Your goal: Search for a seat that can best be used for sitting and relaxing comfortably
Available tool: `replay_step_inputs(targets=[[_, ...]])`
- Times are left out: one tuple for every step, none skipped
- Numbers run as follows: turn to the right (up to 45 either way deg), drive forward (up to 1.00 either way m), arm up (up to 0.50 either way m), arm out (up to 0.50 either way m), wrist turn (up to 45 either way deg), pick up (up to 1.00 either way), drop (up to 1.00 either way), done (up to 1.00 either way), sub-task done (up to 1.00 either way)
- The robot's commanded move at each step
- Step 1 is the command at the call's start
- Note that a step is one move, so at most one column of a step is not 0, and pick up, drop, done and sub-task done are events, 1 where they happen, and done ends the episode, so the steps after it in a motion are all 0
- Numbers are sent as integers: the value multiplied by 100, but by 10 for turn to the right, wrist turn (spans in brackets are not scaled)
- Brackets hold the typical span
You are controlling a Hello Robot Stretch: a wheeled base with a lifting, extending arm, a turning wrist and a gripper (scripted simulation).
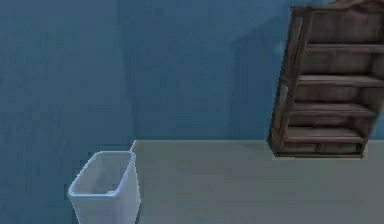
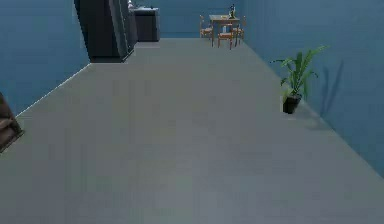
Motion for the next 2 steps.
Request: replay_step_inputs(targets=[[450,0,0,0,0,0,0,0,0],[450,0,0,0,0,0,0,0,0]])
